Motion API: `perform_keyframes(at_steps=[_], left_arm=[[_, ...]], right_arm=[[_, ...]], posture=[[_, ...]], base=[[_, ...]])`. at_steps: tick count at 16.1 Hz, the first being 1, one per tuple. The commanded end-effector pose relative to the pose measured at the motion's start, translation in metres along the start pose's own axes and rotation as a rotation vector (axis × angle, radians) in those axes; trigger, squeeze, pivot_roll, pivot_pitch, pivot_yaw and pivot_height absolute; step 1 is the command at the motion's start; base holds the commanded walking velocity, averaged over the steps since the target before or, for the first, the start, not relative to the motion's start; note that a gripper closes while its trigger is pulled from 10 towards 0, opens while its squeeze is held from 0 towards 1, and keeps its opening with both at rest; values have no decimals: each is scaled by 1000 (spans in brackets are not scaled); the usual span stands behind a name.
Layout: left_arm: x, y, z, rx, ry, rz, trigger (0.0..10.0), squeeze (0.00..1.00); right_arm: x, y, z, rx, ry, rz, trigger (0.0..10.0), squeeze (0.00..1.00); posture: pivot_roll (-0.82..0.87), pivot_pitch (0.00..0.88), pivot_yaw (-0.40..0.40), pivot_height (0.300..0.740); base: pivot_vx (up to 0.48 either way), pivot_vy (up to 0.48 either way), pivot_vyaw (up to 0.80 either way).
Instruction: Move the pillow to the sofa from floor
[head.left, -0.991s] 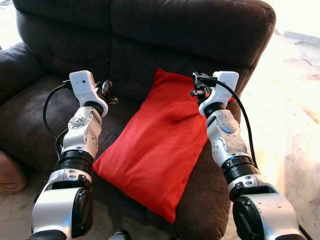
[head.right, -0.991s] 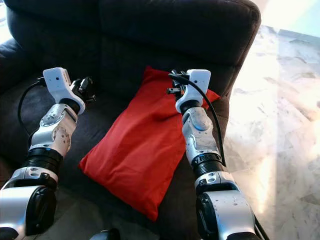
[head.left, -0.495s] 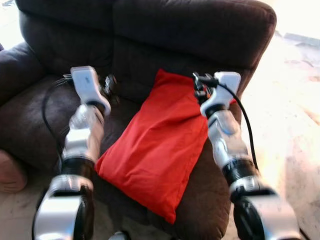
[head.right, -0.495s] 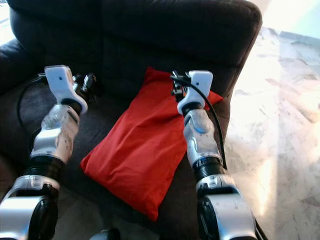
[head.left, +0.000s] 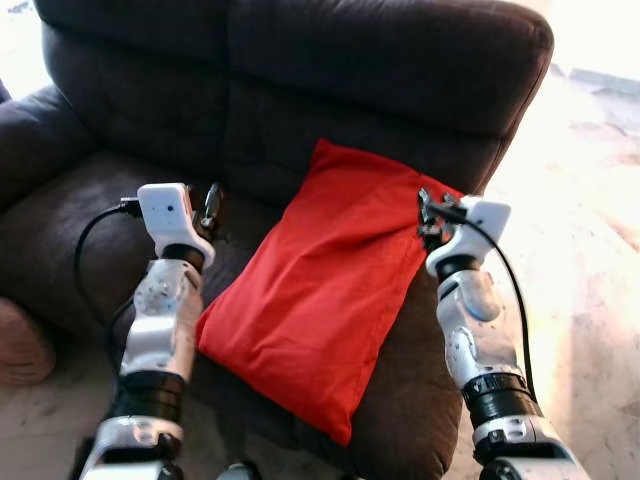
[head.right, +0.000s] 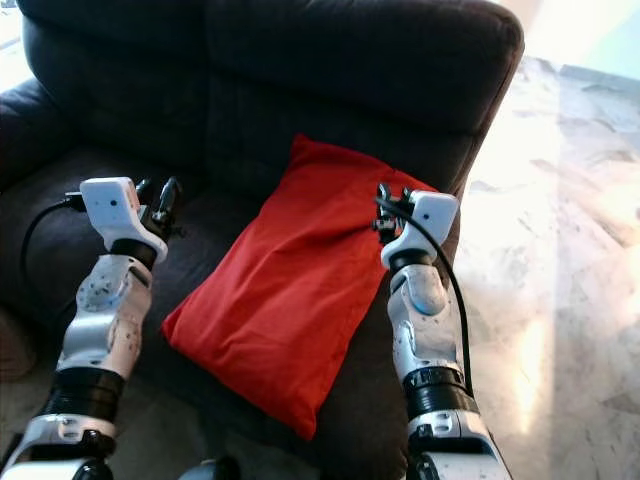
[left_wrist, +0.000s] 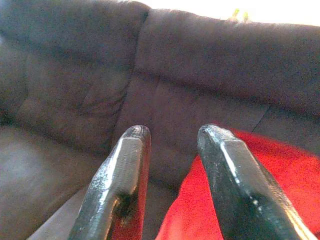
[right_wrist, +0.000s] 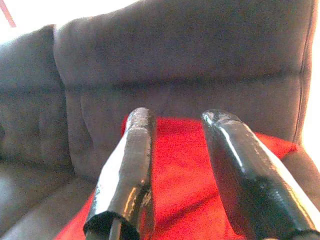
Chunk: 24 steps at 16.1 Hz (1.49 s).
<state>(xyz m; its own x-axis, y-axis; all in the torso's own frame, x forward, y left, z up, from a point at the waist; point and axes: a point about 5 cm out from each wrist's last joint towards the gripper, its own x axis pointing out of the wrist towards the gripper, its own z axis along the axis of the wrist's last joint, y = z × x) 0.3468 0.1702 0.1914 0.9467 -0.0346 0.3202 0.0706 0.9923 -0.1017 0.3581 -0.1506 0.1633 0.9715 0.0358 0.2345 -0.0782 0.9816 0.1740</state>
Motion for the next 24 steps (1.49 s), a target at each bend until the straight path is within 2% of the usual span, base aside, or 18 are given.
perform_keyframes(at_steps=[1, 2, 4, 7, 19, 24], left_arm=[[-4, -2, 4, 21, -35, -7, 10000, 0], [-6, -5, -1, 53, -9, -7, 10000, 0], [-7, -7, -2, 19, -4, -1, 10000, 0], [-6, -6, 3, 28, -19, 4, 10000, 0], [-6, -4, 2, 41, -4, 10, 10000, 0], [-5, -1, 3, 53, 6, 14, 10000, 0]], right_arm=[[-1, 6, 9, -16, -51, 28, 10000, 0], [-2, 13, 14, -57, -72, 68, 10000, 0], [-1, 15, 15, -33, -66, 51, 10000, 0], [-1, 20, 18, -12, -63, 50, 10000, 0], [0, 23, 16, -14, -35, 50, 10000, 0], [2, 23, 16, -3, -26, 43, 10000, 0]], posture=[[70, 139, -37, 740], [67, 136, -38, 740], [67, 131, -40, 740], [71, 128, -43, 740], [74, 126, -45, 740], [78, 120, -38, 740]], base=[[0, 0, 0], [0, 0, 0], [0, 0, 0], [0, 276, 0], [0, 404, 0], [0, 0, -89]])
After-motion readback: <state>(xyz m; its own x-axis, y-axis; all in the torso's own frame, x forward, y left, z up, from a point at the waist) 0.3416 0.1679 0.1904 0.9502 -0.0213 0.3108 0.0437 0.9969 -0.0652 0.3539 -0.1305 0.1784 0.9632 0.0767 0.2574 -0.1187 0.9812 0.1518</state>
